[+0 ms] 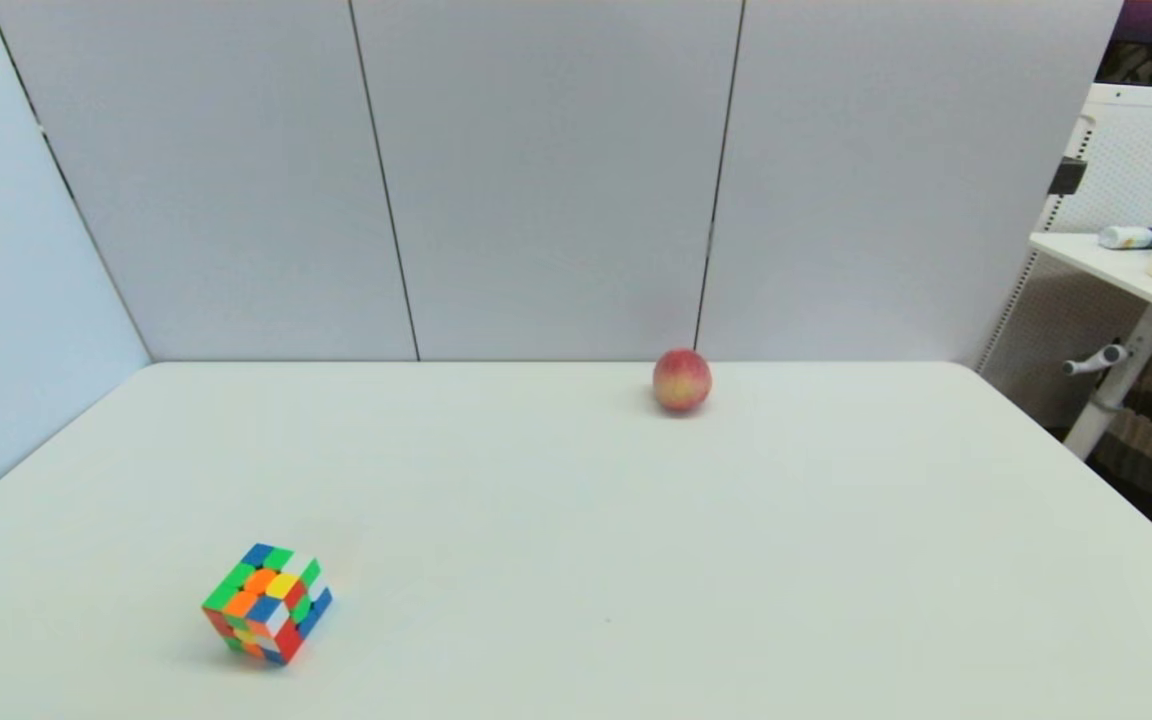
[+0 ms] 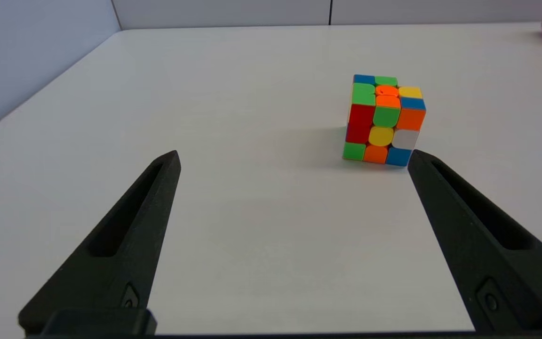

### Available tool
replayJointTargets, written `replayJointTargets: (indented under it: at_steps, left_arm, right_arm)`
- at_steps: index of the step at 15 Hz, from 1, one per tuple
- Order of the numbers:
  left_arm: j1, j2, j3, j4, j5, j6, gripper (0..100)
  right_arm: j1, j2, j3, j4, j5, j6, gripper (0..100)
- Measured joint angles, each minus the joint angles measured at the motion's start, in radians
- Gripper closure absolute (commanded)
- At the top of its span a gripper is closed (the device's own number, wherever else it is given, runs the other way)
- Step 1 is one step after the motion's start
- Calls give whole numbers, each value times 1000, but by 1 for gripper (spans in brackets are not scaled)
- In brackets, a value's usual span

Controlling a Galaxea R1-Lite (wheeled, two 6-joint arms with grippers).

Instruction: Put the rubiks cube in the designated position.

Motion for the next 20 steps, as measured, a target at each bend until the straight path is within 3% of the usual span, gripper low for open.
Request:
replayJointTargets:
  at_steps: [12, 16, 20]
  left_arm:
    - [-1, 37, -11, 2, -14, 64, 0]
    - [-2, 218, -188, -4, -13, 70, 0]
    - [-5, 509, -503, -8, -16, 92, 0]
  right_arm:
    - [0, 0, 0, 0, 0, 0, 0]
    - [0, 0, 0, 0, 0, 0, 0]
    - [0, 0, 0, 0, 0, 0, 0]
